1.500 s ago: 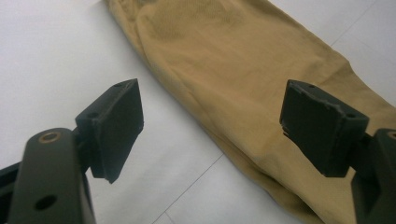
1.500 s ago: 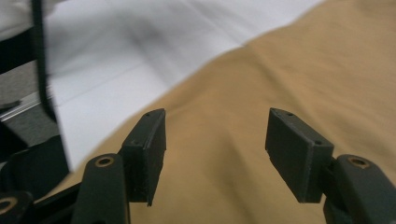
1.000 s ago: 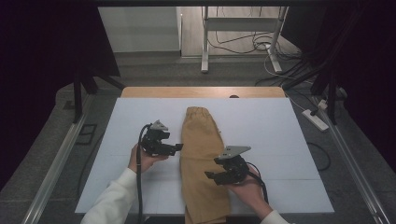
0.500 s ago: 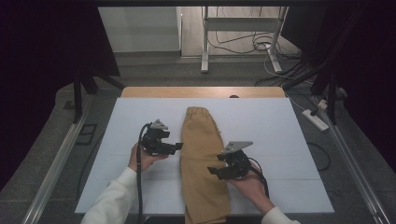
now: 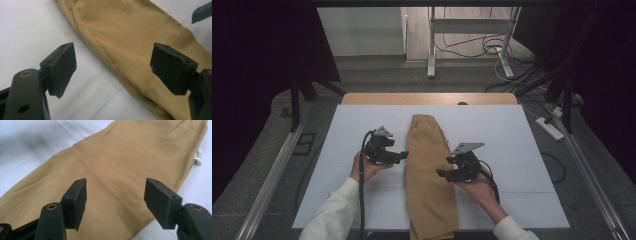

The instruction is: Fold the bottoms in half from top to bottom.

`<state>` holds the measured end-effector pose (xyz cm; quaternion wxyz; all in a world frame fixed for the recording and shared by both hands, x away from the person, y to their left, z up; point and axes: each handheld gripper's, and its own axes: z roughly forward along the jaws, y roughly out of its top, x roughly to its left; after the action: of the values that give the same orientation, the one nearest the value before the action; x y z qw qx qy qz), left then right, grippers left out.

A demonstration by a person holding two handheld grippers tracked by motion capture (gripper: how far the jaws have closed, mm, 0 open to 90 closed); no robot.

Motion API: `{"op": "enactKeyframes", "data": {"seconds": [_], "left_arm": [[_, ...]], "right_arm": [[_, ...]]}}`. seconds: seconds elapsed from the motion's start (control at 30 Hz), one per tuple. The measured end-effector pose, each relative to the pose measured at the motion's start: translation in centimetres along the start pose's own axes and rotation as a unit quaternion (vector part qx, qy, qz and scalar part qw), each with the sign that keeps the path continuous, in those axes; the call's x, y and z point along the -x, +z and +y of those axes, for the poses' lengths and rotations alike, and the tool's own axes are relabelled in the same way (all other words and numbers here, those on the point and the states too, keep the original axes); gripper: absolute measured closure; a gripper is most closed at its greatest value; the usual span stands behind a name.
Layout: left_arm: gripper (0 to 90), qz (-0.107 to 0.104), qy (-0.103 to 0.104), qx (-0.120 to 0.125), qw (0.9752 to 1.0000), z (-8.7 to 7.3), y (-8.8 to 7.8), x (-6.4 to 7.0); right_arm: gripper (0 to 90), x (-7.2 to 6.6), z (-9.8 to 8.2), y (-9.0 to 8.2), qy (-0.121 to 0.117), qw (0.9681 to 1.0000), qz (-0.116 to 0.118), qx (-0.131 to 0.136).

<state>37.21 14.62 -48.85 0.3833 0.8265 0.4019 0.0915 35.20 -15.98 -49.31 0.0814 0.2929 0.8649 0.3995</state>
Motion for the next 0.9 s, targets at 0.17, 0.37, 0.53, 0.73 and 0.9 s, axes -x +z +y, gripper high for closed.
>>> {"op": "enactKeyframes", "data": {"seconds": [0.17,0.37,0.53,0.73,0.9], "left_arm": [[20.4,-0.010,-0.007,0.002,0.9999,0.4,0.3,-0.3],[20.1,-0.014,-0.004,-0.007,0.9999,1.0,0.9,-0.5],[20.0,-0.016,-0.005,-0.010,0.9998,1.3,1.2,-0.6],[19.9,-0.014,-0.005,-0.019,0.9997,1.4,1.7,-0.9],[19.4,-0.012,-0.001,-0.022,0.9997,1.6,1.8,-1.0]], "right_arm": [[35.2,0.6,0.6,0.4,0.002,1.0000,-0.003,0.003],[35.2,1.3,0.7,0.9,0.007,0.9999,-0.009,-0.001],[34.6,1.8,0.6,1.1,0.016,0.9998,-0.009,-0.002],[34.5,2.5,0.6,1.1,0.027,0.9996,-0.011,0.001],[34.6,2.9,0.8,1.1,0.032,0.9994,-0.015,0.004]]}}
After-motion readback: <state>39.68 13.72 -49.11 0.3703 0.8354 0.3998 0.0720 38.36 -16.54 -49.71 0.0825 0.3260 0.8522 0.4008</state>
